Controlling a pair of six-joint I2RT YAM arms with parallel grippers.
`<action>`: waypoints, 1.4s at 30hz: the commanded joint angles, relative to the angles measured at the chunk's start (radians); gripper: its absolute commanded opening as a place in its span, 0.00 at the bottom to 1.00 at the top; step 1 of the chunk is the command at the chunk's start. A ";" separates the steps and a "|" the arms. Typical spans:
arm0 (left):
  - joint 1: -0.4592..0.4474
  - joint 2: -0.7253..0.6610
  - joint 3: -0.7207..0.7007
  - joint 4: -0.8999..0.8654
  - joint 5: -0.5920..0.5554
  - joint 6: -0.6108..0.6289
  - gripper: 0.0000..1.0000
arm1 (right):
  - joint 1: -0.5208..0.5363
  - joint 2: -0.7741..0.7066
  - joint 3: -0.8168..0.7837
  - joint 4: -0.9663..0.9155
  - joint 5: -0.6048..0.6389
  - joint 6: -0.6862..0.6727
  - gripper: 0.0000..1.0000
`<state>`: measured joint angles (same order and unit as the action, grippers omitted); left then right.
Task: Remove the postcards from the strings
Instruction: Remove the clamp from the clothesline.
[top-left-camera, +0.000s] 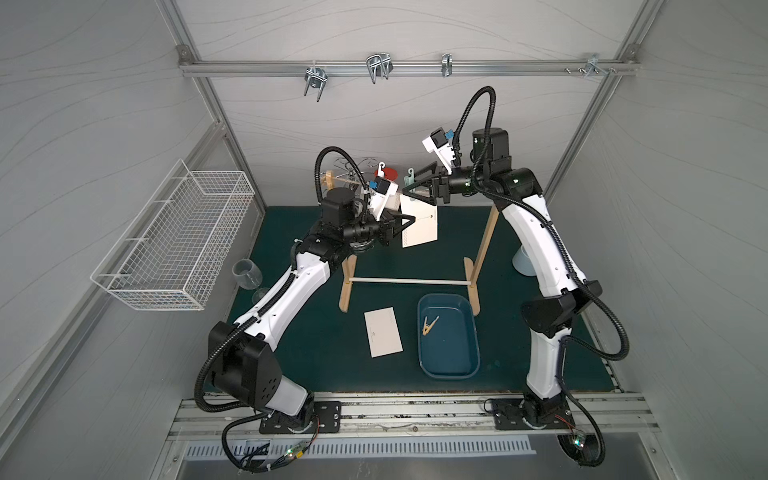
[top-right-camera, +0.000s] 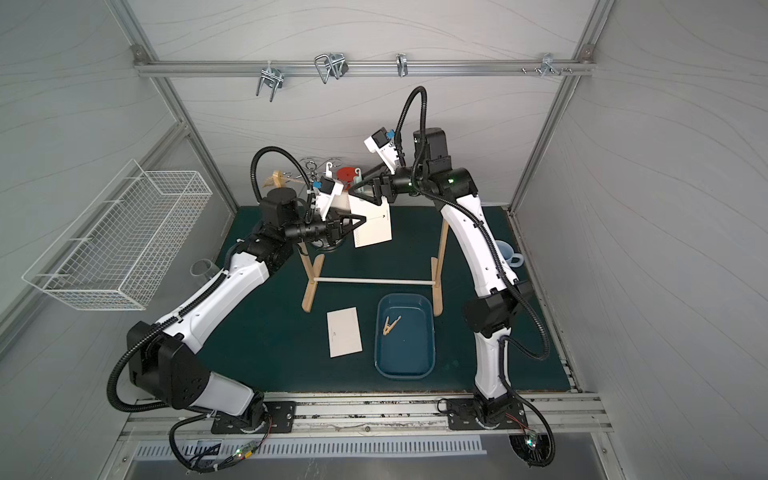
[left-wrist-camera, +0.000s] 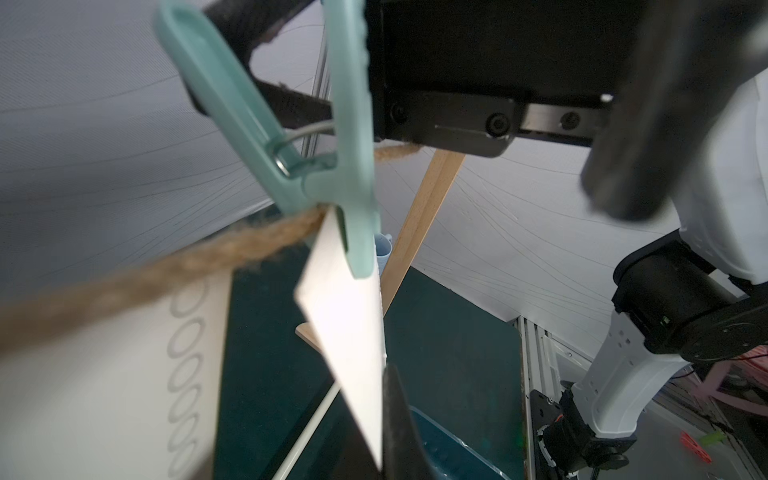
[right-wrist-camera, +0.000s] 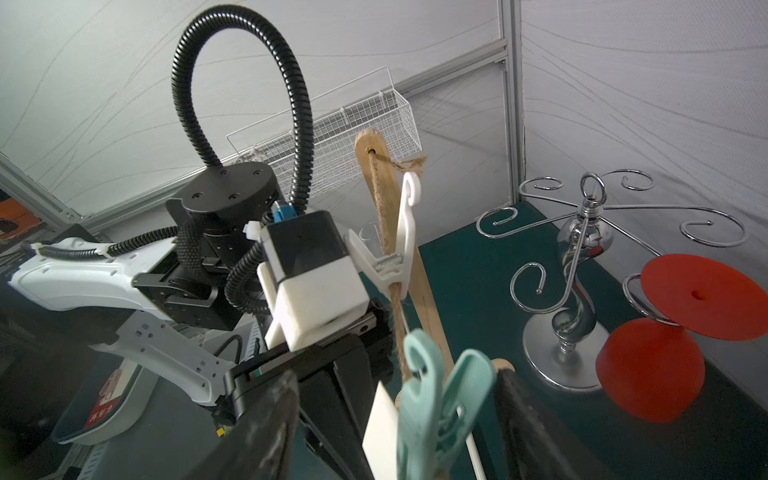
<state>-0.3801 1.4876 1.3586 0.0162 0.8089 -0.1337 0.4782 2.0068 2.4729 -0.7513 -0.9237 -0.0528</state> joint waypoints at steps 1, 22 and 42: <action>0.000 0.000 0.039 0.025 0.030 0.016 0.00 | 0.011 0.027 0.027 -0.041 -0.032 -0.020 0.74; 0.004 0.011 0.050 0.008 0.041 0.020 0.00 | -0.016 0.000 -0.005 -0.026 -0.137 -0.019 0.53; 0.010 0.006 0.050 0.009 0.043 0.017 0.00 | -0.021 0.000 -0.019 -0.023 -0.179 -0.013 0.41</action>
<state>-0.3737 1.4883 1.3590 -0.0093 0.8299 -0.1268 0.4572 2.0171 2.4660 -0.7509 -1.0569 -0.0574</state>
